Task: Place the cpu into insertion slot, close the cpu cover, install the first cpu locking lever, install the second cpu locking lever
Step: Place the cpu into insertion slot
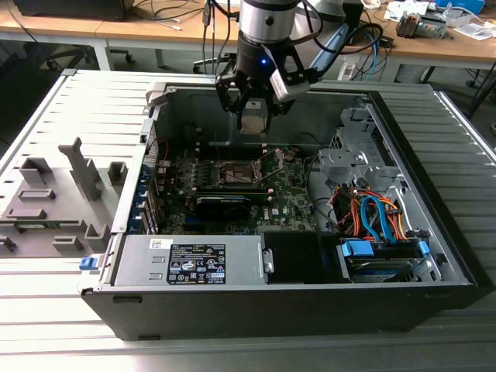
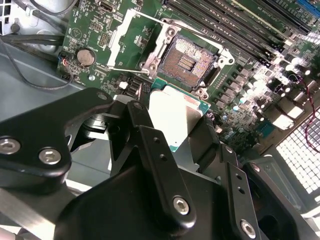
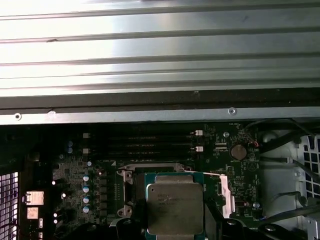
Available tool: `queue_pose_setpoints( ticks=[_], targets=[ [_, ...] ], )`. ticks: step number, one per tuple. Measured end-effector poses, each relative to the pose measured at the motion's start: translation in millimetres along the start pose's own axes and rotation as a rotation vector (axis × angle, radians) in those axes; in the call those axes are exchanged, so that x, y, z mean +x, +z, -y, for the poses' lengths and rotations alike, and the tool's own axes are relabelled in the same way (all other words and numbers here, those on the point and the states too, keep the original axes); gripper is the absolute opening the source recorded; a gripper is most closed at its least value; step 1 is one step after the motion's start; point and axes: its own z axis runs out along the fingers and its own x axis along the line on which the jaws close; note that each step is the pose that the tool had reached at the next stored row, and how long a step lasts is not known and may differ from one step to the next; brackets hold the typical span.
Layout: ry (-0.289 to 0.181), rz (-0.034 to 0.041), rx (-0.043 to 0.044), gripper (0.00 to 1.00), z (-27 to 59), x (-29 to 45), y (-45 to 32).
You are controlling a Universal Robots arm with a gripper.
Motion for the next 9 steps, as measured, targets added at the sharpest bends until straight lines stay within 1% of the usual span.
queue_pose_setpoints(
  ticks=[7, 8, 9],
  targets=[
    [0.0, 0.0, 0.0, 0.55, 0.5, 0.8, 2.0],
    [0.0, 0.0, 0.0, 0.55, 1.0, 2.7, 3.7],
    [0.0, 0.0, 0.0008, 0.55, 4.5, 6.6, 7.1]
  ],
)
